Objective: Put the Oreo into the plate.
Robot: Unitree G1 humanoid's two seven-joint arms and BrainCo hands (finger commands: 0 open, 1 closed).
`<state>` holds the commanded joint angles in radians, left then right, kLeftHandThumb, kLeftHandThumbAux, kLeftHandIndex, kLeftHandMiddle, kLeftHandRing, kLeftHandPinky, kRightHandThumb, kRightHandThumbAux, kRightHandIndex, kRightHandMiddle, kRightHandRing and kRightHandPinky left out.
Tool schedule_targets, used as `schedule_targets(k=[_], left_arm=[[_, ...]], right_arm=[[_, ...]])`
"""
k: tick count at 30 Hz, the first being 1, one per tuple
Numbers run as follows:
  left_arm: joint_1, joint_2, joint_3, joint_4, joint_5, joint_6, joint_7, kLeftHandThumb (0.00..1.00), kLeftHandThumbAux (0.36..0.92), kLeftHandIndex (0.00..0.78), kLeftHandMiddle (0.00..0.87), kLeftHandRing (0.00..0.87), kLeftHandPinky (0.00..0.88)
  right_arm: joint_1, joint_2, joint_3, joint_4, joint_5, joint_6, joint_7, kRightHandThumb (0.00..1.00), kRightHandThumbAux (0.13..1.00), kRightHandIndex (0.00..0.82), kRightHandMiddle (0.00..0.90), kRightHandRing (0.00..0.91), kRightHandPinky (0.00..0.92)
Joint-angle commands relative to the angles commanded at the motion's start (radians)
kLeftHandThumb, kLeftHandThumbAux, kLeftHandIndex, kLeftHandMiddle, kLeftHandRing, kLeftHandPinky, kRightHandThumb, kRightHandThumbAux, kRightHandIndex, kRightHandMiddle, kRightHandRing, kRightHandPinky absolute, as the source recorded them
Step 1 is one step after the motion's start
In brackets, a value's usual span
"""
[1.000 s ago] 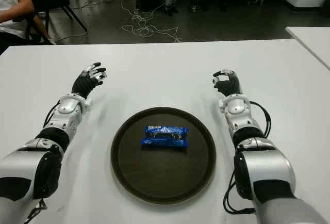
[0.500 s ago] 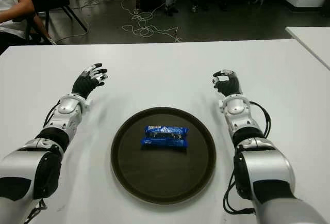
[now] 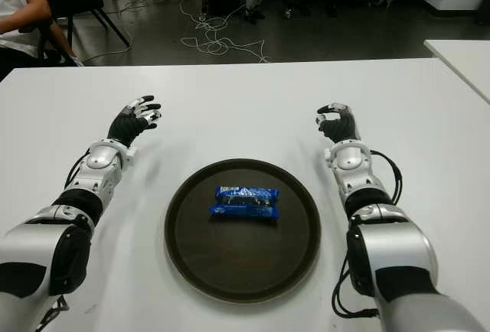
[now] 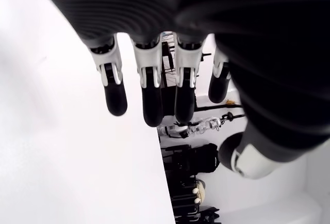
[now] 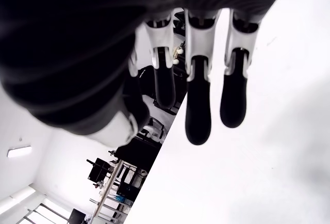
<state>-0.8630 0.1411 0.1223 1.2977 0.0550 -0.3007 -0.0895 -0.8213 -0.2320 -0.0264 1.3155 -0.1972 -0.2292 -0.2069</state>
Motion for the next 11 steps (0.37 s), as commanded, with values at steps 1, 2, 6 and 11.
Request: schedule_targets(k=[1,2,6,11], left_arm=[[0.0,0.0,0.0,0.0,0.0,0.0,0.0,0.04,0.697,0.168,0.221,0.205,0.205],[0.0,0.0,0.0,0.0,-0.001,0.0,-0.001,0.039,0.699,0.169,0.222,0.206,0.207],[0.001,-0.002,0.004,-0.001,-0.004,0.0,-0.002,0.041,0.715,0.173,0.226,0.212,0.213],[0.001,-0.003,0.004,-0.002,-0.005,0.002,0.001,0.051,0.744,0.179,0.23,0.212,0.209]], right_arm=[[0.0,0.0,0.0,0.0,0.001,0.0,0.0,0.671,0.729,0.411,0.473,0.506,0.53],[0.0,0.001,0.0,0.0,0.002,0.001,-0.001,0.671,0.729,0.411,0.474,0.506,0.53],[-0.001,0.002,0.0,0.001,0.004,0.005,-0.005,0.672,0.729,0.41,0.468,0.502,0.526],[-0.001,0.002,0.003,0.001,0.0,0.008,-0.014,0.672,0.73,0.409,0.461,0.496,0.52]])
